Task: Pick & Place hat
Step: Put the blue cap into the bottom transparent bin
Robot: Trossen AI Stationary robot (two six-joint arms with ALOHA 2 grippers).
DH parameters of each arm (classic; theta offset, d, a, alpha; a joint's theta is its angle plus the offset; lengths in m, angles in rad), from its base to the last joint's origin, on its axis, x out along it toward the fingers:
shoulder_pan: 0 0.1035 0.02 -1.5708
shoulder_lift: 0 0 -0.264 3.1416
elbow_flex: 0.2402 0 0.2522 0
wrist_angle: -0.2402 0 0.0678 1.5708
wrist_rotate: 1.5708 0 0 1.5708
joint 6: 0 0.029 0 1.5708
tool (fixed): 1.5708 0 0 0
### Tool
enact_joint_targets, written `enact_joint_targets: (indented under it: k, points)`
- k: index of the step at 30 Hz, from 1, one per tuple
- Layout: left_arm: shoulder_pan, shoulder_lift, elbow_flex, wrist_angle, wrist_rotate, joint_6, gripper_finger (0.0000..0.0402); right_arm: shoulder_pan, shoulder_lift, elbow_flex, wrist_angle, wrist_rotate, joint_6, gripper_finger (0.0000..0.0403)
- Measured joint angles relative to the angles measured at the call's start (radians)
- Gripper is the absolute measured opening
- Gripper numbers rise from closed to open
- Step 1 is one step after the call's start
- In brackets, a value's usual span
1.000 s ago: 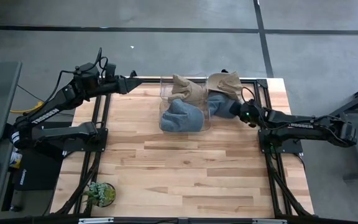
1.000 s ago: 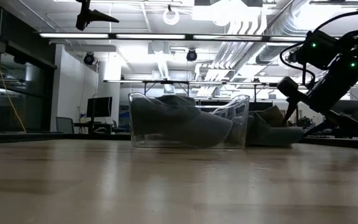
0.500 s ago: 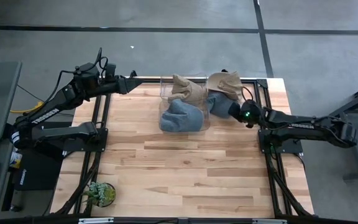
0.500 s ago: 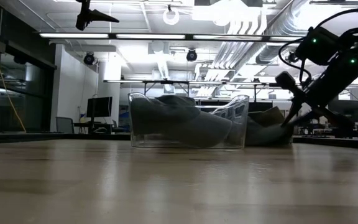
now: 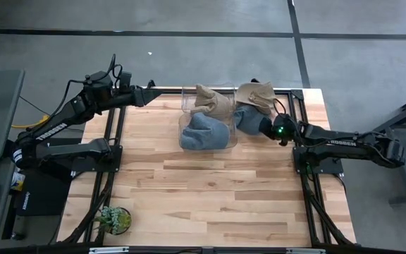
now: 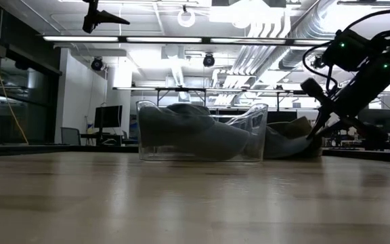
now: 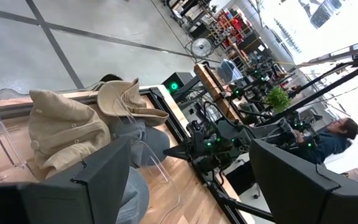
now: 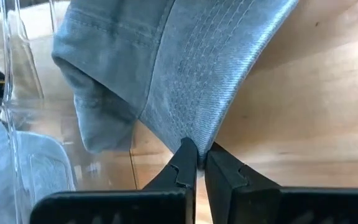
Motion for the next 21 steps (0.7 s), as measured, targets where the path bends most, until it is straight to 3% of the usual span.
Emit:
enact_joint_targets:
  k: [12, 21]
  points:
    - [0.000, 0.000, 0.000, 0.000, -0.002, 0.000, 0.0303, 0.000, -0.010, -0.002, -0.079, -0.170, -0.069, 0.0007]
    - [0.000, 0.000, 0.000, 0.000, -0.003, 0.000, 0.0303, 0.001, -0.123, -0.004, -0.100, -0.176, -0.133, 0.0005]
